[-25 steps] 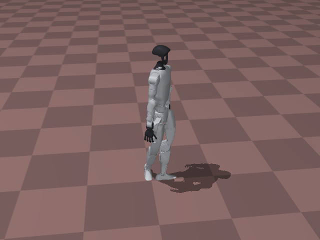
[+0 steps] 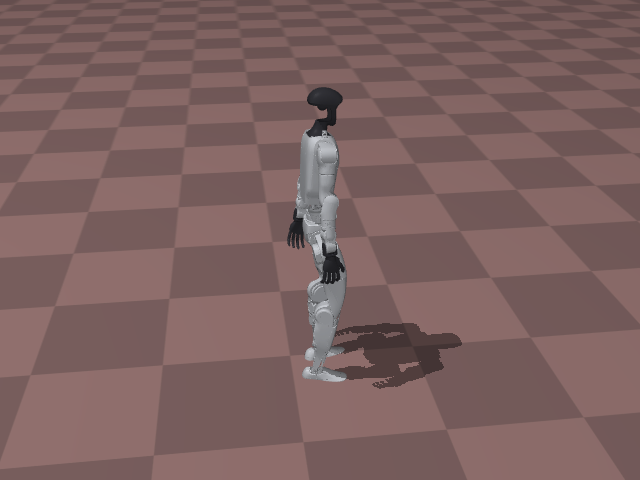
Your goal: Upper body actions
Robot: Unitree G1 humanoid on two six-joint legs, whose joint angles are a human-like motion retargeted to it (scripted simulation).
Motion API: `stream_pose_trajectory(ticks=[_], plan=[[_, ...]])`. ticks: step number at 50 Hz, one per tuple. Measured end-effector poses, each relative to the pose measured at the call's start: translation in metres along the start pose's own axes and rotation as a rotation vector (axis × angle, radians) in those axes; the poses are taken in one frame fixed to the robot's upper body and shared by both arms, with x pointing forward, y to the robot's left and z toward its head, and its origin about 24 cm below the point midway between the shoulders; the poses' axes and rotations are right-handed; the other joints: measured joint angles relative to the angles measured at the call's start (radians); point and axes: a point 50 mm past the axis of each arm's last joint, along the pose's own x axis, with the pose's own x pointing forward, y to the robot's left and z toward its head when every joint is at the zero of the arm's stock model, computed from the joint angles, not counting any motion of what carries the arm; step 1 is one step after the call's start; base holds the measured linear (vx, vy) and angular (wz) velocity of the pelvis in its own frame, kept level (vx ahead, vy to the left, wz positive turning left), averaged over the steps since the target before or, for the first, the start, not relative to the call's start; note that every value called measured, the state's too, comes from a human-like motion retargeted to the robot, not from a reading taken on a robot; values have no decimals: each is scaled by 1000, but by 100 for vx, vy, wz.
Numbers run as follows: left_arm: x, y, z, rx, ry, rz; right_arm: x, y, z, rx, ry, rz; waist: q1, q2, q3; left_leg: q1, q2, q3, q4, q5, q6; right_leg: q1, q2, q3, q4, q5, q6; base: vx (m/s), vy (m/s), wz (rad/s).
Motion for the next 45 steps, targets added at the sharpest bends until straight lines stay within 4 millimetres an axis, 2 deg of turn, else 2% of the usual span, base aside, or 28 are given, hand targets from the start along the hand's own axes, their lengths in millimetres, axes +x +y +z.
stream_pose_trajectory(ticks=[3,5,10,15,26,34,40,43,45], plan=[[0,1,-9,-10,24,-2,0,1,2,-13,-6,1,5,-21,-2,3,-26,-14,-2,-4,-1,-16,-12,39,-37,30,41,4,-11,49],[0,1,-15,-20,43,-3,0,2,0,-15,3,4,9,-26,-7,10,-35,-27,-5,-6,-5,-19,-13,53,-60,76,-5,6,-6,51],[0,-9,-19,-32,56,-25,-1,3,-13,0,46,11,9,-12,-30,15,-37,-51,-10,-5,-15,29,-21,-55,-96,58,-18,3,-9,57],[0,-23,-12,-34,17,-74,-2,2,-23,4,79,7,0,15,-50,29,-20,-52,-20,-9,-28,60,-16,-106,-134,66,-19,1,-8,31],[0,-29,10,18,-56,-94,-4,4,-31,-12,112,17,-13,23,-80,39,-15,-83,-33,-15,-53,97,31,-135,-191,59,-73,-6,-13,21],[0,-32,13,35,-73,-113,-4,4,-35,34,120,11,-27,37,-85,24,-2,-116,-18,-27,-69,99,57,-126,-203,51,-102,-10,-13,9],[0,-31,15,43,-76,-118,-5,6,-39,72,134,15,-40,35,-76,-10,3,-144,17,-21,-105,97,58,-136,-213,50,-113,-14,-12,29],[-1,-31,21,57,-87,-114,-5,4,-39,78,140,9,-55,34,-68,-39,-2,-187,53,-31,-154,92,51,-169,-220,51,-118,-17,-8,62],[-1,-33,22,61,-90,-110,-6,2,-41,74,146,4,-53,31,-63,-46,-8,-178,70,-41,-148,89,41,-181,-221,53,-122,-11,-2,26]])
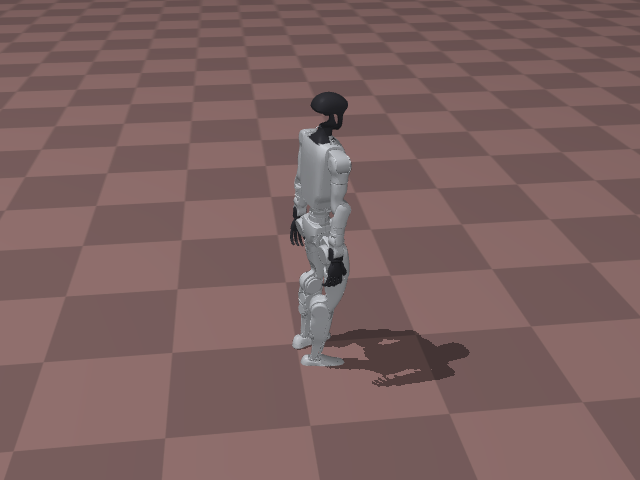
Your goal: Upper body actions
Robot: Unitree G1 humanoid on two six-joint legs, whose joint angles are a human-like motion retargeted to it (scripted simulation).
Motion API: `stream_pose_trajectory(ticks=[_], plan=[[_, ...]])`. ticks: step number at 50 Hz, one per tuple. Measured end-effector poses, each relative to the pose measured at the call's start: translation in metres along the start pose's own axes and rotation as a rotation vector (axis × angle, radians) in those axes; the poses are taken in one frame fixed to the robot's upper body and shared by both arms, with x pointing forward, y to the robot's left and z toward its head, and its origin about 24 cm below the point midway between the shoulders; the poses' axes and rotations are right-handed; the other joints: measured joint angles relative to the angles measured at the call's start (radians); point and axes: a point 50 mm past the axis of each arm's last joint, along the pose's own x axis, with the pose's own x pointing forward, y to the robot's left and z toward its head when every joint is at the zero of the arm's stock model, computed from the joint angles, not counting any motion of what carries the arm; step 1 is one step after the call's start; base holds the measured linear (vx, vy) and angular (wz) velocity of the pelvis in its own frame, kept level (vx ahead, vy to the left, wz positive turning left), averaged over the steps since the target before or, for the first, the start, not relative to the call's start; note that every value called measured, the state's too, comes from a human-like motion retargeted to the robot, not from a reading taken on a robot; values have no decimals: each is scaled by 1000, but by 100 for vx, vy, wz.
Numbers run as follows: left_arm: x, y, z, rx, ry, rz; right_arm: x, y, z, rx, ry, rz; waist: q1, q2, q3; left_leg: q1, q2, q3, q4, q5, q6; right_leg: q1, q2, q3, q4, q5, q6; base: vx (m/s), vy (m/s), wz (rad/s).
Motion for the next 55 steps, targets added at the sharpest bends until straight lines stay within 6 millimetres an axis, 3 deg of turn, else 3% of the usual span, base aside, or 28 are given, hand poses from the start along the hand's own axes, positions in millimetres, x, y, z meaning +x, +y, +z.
stream_pose_trajectory(ticks=[4,14,29,37,55], plan=[[0,-5,-5,-5,12,-5,0,-5,-2,-21,9,-19,21,-5,5,14,20,118,3,1,76,-4,-19,16,4,6,-5,-5,3,-21],[-2,-9,-32,-32,74,-2,0,-3,-2,3,6,-10,-22,44,-51,87,39,218,-142,-12,82,-12,17,41,13,6,-4,8,8,-14],[0,-7,-11,-86,13,-16,0,6,2,-52,-4,17,7,15,-63,88,11,222,-149,-66,117,-23,-6,57,22,36,4,5,4,-9],[0,-6,-16,-81,34,-19,0,4,7,-32,-23,14,10,9,-65,86,-2,223,-154,-94,136,-33,-21,65,27,54,13,2,3,-5],[-2,-4,-34,-142,96,-15,0,6,-5,-29,10,26,-14,3,-77,97,-26,208,-159,-148,156,-29,-44,57,34,75,24,1,2,-1]])
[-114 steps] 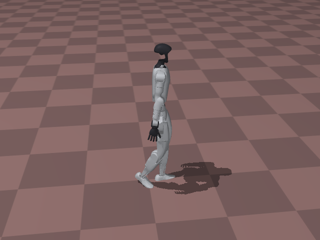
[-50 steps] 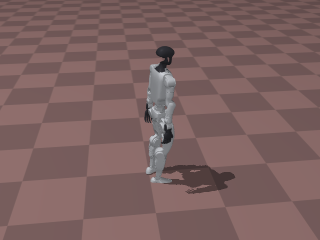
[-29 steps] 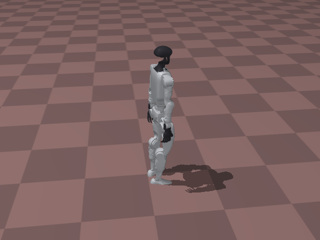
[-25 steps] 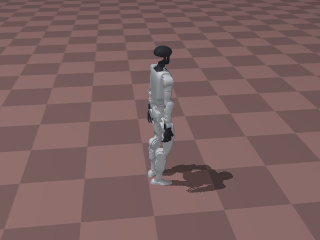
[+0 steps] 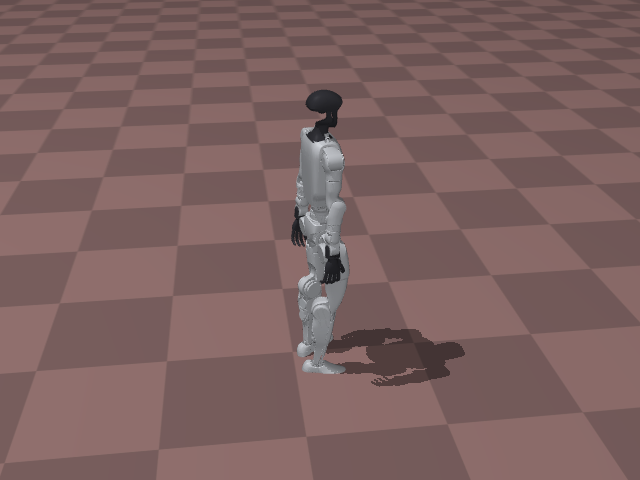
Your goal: Upper body actions
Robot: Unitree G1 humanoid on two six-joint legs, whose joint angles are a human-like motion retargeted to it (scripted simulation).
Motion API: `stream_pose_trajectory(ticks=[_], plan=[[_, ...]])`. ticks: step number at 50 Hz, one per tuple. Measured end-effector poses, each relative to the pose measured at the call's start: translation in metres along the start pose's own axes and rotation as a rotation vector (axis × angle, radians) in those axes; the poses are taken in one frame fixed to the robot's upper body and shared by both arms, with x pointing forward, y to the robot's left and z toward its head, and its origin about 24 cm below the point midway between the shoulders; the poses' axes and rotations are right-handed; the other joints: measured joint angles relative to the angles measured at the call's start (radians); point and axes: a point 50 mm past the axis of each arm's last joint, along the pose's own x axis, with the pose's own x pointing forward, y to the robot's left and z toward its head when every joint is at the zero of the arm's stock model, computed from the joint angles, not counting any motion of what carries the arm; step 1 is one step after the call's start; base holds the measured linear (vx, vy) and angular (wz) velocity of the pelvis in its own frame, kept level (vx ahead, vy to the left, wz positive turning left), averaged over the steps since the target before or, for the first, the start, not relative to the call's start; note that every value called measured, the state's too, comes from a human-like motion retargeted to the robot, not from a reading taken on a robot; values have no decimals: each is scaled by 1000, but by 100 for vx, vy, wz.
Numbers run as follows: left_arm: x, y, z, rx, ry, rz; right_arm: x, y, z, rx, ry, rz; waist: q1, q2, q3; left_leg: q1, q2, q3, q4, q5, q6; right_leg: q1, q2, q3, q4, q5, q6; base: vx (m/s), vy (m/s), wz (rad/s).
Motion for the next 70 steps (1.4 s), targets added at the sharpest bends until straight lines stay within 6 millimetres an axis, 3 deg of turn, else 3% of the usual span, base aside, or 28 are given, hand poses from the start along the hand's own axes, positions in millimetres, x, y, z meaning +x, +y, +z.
stream_pose_trajectory(ticks=[15,35,70], plan=[[0,-2,10,17,-34,-7,0,1,7,-11,-23,16,2,-11,-2,10,-8,-1,-1,-31,9,11,-6,2,1,13,2,0,0,0],[0,0,1,22,1,-7,0,1,6,-12,-17,26,-1,-22,-16,11,-14,-11,-2,-65,15,17,-11,-3,1,26,2,0,0,0],[0,1,1,26,-4,-8,0,1,6,-15,-17,33,-7,-28,-14,2,-13,-12,-1,-100,22,11,-18,2,2,52,-4,0,0,0]])
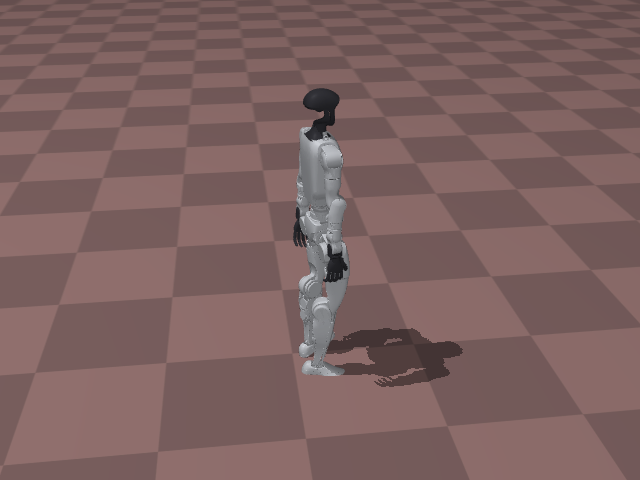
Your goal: Upper body actions
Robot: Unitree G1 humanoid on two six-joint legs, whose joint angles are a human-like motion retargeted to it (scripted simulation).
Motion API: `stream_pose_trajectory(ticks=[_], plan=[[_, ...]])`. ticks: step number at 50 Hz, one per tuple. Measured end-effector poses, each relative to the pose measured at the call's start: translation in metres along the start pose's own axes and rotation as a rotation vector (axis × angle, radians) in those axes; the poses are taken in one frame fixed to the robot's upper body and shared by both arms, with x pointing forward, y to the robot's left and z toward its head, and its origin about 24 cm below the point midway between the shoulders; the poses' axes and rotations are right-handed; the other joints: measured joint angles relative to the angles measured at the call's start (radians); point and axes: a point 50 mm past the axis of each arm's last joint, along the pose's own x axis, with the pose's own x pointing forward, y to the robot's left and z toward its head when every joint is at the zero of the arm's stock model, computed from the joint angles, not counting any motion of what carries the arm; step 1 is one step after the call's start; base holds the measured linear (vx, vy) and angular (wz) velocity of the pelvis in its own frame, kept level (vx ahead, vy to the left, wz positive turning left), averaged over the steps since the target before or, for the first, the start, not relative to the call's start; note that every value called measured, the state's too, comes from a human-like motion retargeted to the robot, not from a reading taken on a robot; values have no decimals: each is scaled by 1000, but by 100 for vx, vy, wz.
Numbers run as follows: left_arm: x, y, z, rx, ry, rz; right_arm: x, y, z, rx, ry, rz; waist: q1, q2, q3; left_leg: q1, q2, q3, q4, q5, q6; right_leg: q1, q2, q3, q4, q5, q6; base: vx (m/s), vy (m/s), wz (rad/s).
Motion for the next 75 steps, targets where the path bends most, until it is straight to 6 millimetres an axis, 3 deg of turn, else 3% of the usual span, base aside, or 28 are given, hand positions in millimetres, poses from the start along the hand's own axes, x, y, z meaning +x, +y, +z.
stream_pose_trajectory(ticks=[75], plan=[[0,4,5,20,-14,5,0,-3,2,-11,-10,19,1,1,1,-12,4,-10,12,-49,8,-3,-11,5,7,30,-6,0,0,0]])
